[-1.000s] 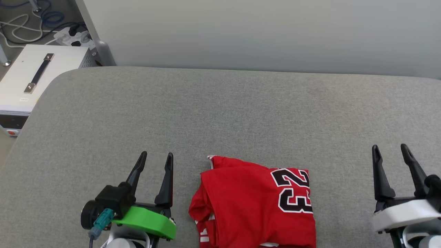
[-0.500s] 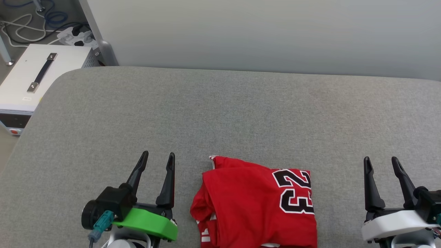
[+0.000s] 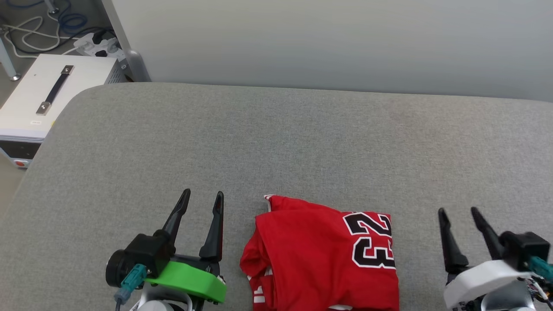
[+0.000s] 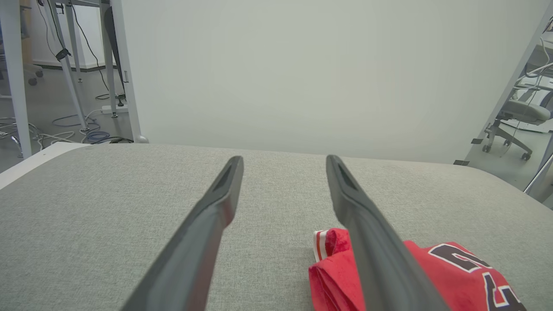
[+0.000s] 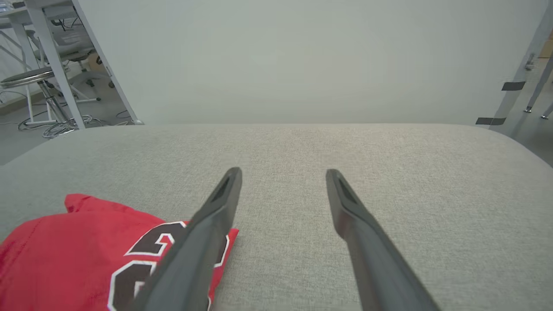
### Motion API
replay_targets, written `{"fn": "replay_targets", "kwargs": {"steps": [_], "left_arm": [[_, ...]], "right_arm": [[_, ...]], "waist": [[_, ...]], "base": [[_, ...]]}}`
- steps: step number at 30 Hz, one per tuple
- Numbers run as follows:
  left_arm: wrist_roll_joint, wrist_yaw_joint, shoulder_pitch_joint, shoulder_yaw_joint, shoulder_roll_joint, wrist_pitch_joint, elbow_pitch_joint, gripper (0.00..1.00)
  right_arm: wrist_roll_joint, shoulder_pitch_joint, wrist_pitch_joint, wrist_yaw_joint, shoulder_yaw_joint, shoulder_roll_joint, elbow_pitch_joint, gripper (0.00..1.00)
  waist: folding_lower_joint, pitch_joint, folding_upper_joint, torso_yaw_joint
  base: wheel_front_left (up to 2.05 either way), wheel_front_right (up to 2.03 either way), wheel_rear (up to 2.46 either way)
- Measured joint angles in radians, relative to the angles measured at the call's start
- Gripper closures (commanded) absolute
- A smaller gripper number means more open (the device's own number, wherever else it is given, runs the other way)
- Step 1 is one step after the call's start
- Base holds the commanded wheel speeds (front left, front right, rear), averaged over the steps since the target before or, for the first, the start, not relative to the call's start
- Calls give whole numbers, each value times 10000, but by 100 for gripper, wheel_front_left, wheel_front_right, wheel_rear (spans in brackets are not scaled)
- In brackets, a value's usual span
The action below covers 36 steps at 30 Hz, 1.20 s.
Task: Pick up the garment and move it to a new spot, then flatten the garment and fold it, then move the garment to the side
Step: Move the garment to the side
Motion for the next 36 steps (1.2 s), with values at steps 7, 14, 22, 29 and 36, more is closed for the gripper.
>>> {"fn": "replay_targets", "kwargs": {"steps": [7,14,22,29,36], "left_arm": [[2,0,-5,-84,29,0,6,0],[13,0,-44,-199,25,0,12,0],[13,0,-477,-265,-15,0,15,0],[13,0,-670,-290,-31,0,17,0],[13,0,-712,-324,-46,0,27,0]], "right_arm": [[1407,-53,4744,-2,800,-794,-1072,0],[2184,-322,9597,-2,646,-786,-2219,0],[1557,-1154,11522,-2,322,100,-2000,0],[1294,-1322,11438,-2,330,288,-1158,0],[1279,-1367,11127,-2,811,268,-408,12]], "waist": [[0,186,0,93],[0,565,0,296],[0,1219,0,908],[0,1630,0,1399],[0,1909,0,1716]], "base": [[0,0,0],[0,0,0],[0,0,0],[0,0,0],[0,0,0]]}}
